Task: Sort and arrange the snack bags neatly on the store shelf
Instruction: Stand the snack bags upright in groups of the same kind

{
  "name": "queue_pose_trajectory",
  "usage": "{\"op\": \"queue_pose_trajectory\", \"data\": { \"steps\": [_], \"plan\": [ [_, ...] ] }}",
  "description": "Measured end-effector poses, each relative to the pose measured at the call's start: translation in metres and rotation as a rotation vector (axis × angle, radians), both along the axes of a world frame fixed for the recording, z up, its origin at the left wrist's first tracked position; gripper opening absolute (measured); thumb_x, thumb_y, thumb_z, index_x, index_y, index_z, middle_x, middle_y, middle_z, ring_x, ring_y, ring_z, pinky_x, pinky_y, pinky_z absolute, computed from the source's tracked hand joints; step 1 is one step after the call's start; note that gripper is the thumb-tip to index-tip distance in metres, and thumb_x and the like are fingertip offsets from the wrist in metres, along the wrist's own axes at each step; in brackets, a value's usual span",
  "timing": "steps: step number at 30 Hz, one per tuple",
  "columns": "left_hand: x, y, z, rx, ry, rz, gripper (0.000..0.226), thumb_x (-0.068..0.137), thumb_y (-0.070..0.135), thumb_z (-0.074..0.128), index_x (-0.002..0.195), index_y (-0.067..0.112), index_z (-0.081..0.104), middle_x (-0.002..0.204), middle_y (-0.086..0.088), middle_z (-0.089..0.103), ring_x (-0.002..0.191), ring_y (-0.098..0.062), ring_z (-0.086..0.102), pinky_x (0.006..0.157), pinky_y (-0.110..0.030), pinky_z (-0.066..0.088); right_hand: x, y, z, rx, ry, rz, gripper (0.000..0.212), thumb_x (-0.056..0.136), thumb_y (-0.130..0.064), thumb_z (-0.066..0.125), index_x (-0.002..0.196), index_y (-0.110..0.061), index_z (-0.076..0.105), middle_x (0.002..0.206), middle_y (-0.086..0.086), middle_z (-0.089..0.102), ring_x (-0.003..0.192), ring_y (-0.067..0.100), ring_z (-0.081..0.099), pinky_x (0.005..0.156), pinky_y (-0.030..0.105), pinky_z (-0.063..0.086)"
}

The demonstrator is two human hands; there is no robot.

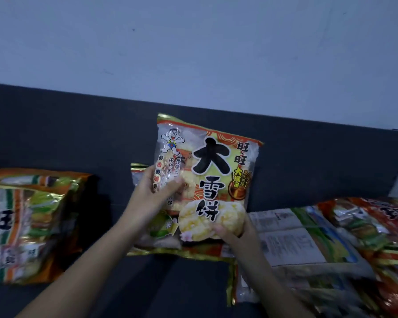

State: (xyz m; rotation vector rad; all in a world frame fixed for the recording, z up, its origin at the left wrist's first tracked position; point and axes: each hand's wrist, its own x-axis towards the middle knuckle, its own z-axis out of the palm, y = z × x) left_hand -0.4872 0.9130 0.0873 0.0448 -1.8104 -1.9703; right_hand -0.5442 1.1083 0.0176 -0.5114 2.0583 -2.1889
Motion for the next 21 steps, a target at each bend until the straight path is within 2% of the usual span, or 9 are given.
{"op": "queue_pose_trajectory", "data": {
  "steps": [2,4,6,9,11,13,17,19,21],
  "plan": [
    [0.013,-0.024,-0.028,-0.066,-0.069,-0.042,0.077,0.063,0.026,0.086,0.126,0.028,0.042,0.113,-0.001,0.067,0.096,-0.016,0.069,0.082,-0.037,0.056,0.004,-0.017,-0.015,0.025,-0.017,0.007,0.044,0.069,-0.022,0.082,0.104,-0.032,0.055,0.102,-0.009,0.067,0.082,-0.004,0.066,0.063,0.019,0.055],
    [0.020,-0.042,-0.063,-0.159,-0.119,-0.099,0.092,0.063,0.013,0.087,0.132,0.033,0.029,0.123,0.001,0.059,0.103,-0.012,0.065,0.077,-0.029,0.057,0.007,-0.031,-0.029,0.029,-0.016,0.025,0.048,0.064,-0.030,0.085,0.102,-0.033,0.056,0.101,-0.008,0.069,0.086,0.001,0.067,0.067,0.023,0.055],
    [0.020,-0.053,-0.098,-0.142,-0.146,-0.182,0.096,0.070,-0.003,0.078,0.134,0.041,0.022,0.130,0.003,0.050,0.111,-0.014,0.060,0.073,-0.030,0.058,0.006,-0.043,-0.046,0.035,0.000,-0.001,0.054,0.060,-0.032,0.088,0.104,-0.031,0.057,0.104,-0.003,0.069,0.092,0.008,0.067,0.070,0.024,0.055],
    [0.012,-0.067,-0.147,-0.309,-0.110,-0.056,0.092,0.076,0.013,0.077,0.132,0.055,0.017,0.138,0.012,0.042,0.124,-0.007,0.049,0.096,-0.033,0.049,0.000,-0.057,-0.073,0.046,0.021,-0.062,0.053,0.066,-0.025,0.077,0.113,-0.032,0.054,0.109,-0.006,0.067,0.101,0.009,0.064,0.074,0.018,0.053],
    [0.006,-0.071,-0.168,-0.427,-0.104,0.100,0.084,0.079,0.021,0.074,0.133,0.053,0.018,0.136,0.021,0.039,0.126,0.001,0.041,0.107,-0.031,0.037,-0.004,-0.068,-0.089,0.074,0.036,-0.114,0.063,0.072,-0.037,0.072,0.128,-0.037,0.045,0.122,-0.013,0.059,0.114,0.005,0.056,0.086,0.012,0.047],
    [-0.002,-0.071,-0.182,-0.536,-0.092,0.216,0.077,0.084,0.022,0.069,0.137,0.044,0.018,0.131,0.026,0.036,0.124,0.002,0.035,0.104,-0.024,0.030,-0.005,-0.078,-0.102,0.167,0.085,-0.179,0.074,0.076,-0.055,0.066,0.138,-0.042,0.028,0.134,-0.017,0.044,0.123,0.003,0.044,0.095,0.008,0.038],
    [-0.017,-0.070,-0.191,-0.573,-0.114,0.244,0.064,0.092,0.027,0.057,0.145,0.026,0.023,0.131,0.014,0.044,0.121,0.003,0.039,0.099,-0.016,0.032,-0.007,-0.089,-0.118,0.336,0.145,-0.260,0.087,0.083,-0.024,0.069,0.149,-0.026,0.012,0.146,-0.002,0.025,0.124,0.003,0.032,0.096,0.013,0.034],
    [-0.020,-0.072,-0.193,-0.531,-0.150,0.176,0.064,0.092,0.031,0.054,0.145,0.029,0.019,0.134,0.017,0.047,0.120,0.007,0.043,0.098,-0.016,0.037,-0.012,-0.089,-0.125,0.391,0.144,-0.282,0.090,0.081,-0.025,0.071,0.149,-0.023,0.013,0.148,0.001,0.024,0.127,0.009,0.034,0.097,0.023,0.037],
    [-0.020,-0.072,-0.194,-0.530,-0.146,0.164,0.062,0.092,0.036,0.054,0.143,0.033,0.020,0.132,0.019,0.050,0.118,0.005,0.048,0.098,-0.025,0.042,-0.017,-0.089,-0.130,0.418,0.156,-0.288,0.091,0.079,-0.023,0.072,0.149,-0.023,0.014,0.148,0.001,0.029,0.131,0.015,0.036,0.099,0.026,0.037]
  ]
}}
